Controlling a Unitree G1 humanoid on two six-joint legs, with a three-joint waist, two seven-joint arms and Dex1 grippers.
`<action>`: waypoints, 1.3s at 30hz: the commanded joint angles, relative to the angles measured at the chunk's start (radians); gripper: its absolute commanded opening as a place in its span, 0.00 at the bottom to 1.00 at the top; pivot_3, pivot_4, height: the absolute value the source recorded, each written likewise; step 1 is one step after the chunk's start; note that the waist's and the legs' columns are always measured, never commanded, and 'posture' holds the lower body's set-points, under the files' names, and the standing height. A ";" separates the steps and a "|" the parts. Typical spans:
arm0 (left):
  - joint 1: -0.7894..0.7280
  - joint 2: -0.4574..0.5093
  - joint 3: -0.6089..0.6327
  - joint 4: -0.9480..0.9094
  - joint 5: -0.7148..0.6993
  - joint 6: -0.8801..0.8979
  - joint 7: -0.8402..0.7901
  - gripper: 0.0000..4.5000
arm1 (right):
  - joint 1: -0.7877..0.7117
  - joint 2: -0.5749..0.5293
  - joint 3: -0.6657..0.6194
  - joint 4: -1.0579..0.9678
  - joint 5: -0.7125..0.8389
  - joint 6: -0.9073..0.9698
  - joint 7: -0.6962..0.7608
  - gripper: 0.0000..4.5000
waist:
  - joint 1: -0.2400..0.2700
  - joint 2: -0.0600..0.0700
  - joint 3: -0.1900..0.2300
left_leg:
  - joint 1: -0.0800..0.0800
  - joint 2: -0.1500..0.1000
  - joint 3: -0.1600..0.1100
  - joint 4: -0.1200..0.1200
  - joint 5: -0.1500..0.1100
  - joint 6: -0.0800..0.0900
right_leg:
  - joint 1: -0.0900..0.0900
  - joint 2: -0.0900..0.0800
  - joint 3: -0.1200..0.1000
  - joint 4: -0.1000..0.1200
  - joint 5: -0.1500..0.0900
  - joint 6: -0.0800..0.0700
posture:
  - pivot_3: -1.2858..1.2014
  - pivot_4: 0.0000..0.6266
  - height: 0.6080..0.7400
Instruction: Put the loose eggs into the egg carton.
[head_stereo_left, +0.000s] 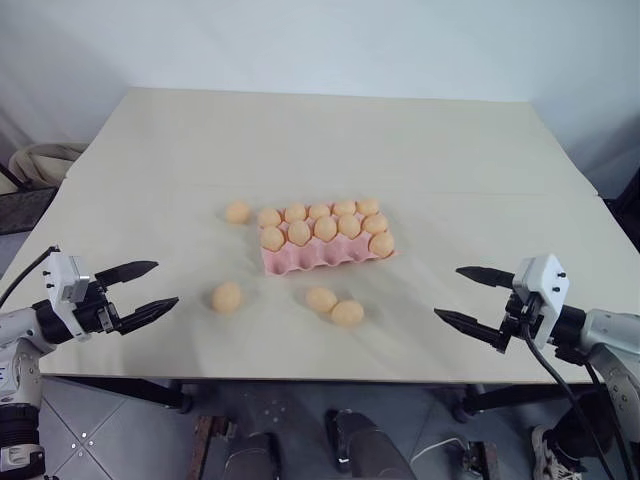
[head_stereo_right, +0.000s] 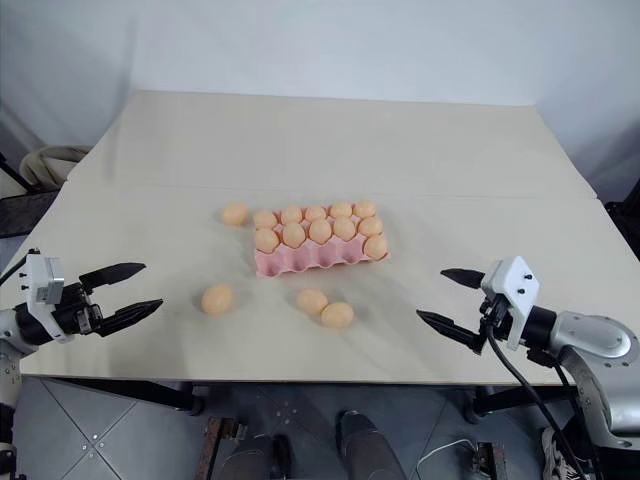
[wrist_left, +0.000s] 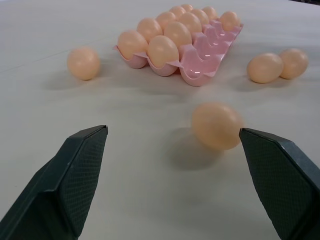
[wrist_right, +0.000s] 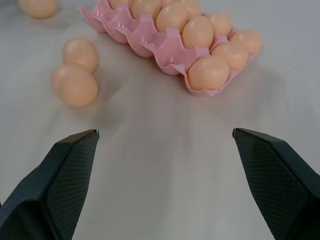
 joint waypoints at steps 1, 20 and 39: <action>-0.008 0.020 0.018 -0.030 -0.015 -0.005 -0.004 1.00 | -0.013 -0.014 -0.007 -0.013 0.000 -0.009 -0.007 1.00 | 0.000 0.000 0.000 | 0.000 0.000 0.000 0.000 0.000 0.000 | 0.000 0.000 0.000 0.000 0.000 0.000 | 0.52 0.24 1.00; -0.042 0.010 0.026 -0.059 -0.069 0.088 -0.012 1.00 | -0.154 0.042 0.093 -0.215 0.081 0.250 -0.208 1.00 | -0.001 0.000 0.000 | 0.000 0.001 -0.001 0.000 0.000 0.000 | 0.000 -0.001 -0.002 0.000 0.000 -0.001 | 0.52 0.24 1.00; -0.108 -0.021 0.026 0.008 -0.155 0.031 -0.195 1.00 | -0.201 0.129 0.379 -0.257 0.046 0.393 -0.313 1.00 | 0.007 0.000 0.000 | -0.002 0.001 -0.003 -0.001 -0.001 -0.001 | -0.001 -0.002 -0.005 -0.001 -0.001 -0.003 | 0.52 0.24 1.00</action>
